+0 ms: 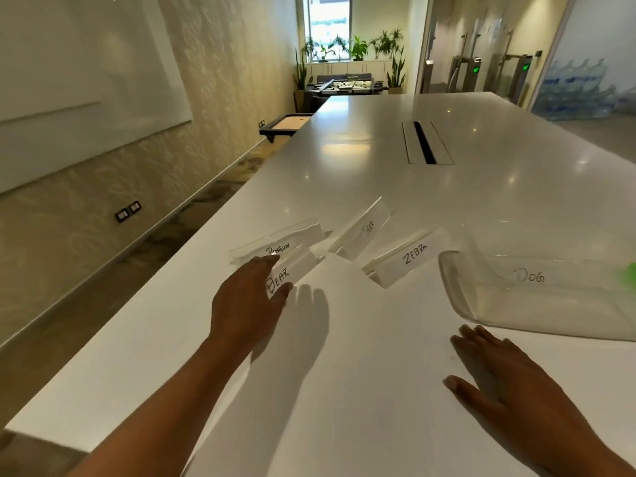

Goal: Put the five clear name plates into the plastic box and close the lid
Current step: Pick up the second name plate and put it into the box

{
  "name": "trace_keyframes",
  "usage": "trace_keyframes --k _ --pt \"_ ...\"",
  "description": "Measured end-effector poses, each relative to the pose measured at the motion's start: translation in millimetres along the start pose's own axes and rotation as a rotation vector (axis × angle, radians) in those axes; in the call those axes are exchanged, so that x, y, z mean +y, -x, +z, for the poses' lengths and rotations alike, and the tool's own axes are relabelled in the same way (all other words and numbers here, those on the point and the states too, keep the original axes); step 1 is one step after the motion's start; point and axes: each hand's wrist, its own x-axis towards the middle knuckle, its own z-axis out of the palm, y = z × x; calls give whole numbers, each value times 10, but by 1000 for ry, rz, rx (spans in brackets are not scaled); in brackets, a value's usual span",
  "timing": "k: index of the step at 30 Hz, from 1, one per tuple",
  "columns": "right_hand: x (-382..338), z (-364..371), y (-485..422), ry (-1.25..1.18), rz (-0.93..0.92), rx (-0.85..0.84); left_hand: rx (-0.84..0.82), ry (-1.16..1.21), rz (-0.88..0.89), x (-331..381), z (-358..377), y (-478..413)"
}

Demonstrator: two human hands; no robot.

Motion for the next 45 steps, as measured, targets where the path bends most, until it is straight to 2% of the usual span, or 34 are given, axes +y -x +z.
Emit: trace_keyframes --k 10,18,28,34,38,41,45 --pt "10 7 5 -29 -4 -4 -90 1 -120 -267 -32 30" --pt "22 19 -3 -33 -2 0 -53 31 -137 -318 -15 -63" --pt "-17 5 4 -34 1 4 -58 303 -76 -150 -209 -33" --pt "-94 -77 15 -100 30 -8 -216 473 -17 142 -328 125" --pt "-148 -202 52 -407 99 54 -356 526 54 326 -414 222" --pt "-169 -231 63 -782 165 41 -473 590 101 445 -447 312" --pt "-166 -213 88 -1294 68 -55 -544 629 155 574 -449 398"
